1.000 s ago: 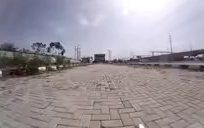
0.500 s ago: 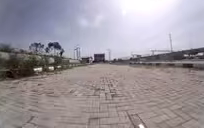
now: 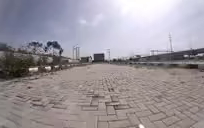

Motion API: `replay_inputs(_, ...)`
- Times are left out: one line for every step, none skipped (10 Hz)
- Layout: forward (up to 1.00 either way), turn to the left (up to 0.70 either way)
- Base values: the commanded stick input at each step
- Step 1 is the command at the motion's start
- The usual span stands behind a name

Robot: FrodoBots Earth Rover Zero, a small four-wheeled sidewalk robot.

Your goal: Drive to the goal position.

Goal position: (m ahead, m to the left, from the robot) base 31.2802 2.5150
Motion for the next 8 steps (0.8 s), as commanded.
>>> replay_inputs(1.0,0.0)
replay_inputs(1.0,0.0)
replay_inputs(1.0,0.0)
replay_inputs(1.0,0.0)
replay_inputs(1.0,0.0)
replay_inputs(1.0,0.0)
replay_inputs(1.0,0.0)
replay_inputs(1.0,0.0)
